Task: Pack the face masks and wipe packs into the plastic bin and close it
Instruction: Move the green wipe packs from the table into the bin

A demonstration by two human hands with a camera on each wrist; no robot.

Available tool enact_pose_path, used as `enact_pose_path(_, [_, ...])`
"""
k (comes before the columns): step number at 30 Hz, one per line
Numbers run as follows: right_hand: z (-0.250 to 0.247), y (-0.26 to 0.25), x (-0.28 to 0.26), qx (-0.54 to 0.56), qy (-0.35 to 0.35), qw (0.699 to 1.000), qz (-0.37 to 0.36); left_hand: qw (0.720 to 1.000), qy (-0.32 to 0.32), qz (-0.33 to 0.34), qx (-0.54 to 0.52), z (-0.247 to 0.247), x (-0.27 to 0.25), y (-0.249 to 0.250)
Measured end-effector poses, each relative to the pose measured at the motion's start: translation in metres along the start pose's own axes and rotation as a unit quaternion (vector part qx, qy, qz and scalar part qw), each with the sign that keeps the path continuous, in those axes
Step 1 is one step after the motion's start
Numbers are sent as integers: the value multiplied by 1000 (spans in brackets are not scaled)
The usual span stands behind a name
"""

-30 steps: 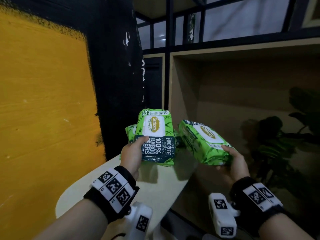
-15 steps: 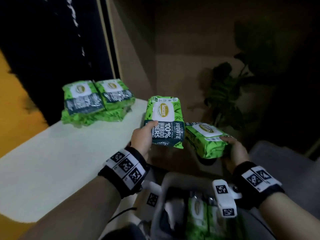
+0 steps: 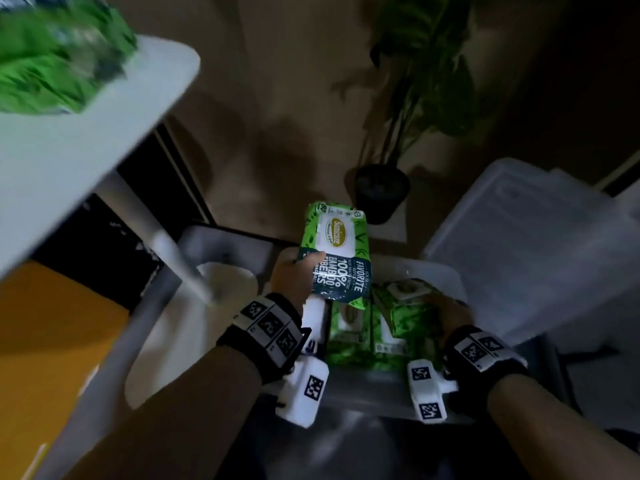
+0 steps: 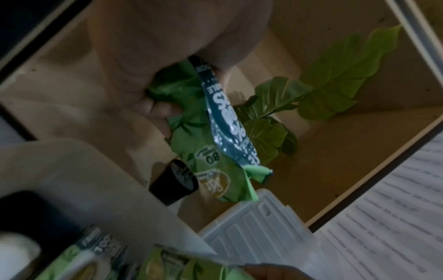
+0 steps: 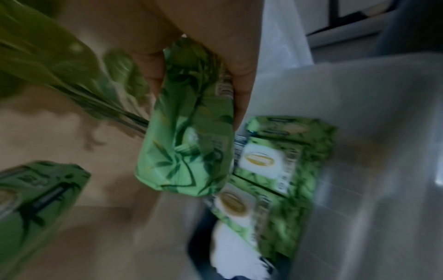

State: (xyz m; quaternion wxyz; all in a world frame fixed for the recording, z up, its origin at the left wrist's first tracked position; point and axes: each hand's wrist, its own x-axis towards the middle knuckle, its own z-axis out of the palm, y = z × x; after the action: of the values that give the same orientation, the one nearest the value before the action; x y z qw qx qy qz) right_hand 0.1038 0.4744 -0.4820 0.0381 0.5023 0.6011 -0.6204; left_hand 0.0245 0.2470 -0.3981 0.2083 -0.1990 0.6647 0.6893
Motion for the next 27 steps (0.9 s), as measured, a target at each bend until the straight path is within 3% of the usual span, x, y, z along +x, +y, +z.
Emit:
enact_pose_path(3, [13, 20, 9, -56, 28, 997, 43, 999, -13, -29, 3, 3, 21, -21])
enact_pose_path(8, [39, 51, 37, -57, 5, 994, 93, 999, 2, -44, -10, -1, 50, -45])
enact_pose_path(14, [73, 70, 55, 50, -24, 993, 101, 999, 27, -40, -9, -13, 73, -52])
enact_pose_path(20, [99, 79, 56, 75, -23, 991, 107, 999, 29, -39, -12, -16, 79, -45])
enact_pose_path(23, [109, 79, 48, 101, -67, 983, 140, 998, 32, -52, -3, -16, 82, -48])
enact_pose_path(27, [116, 94, 67, 53, 2, 985, 162, 997, 14, -69, 33, -15, 78, -50])
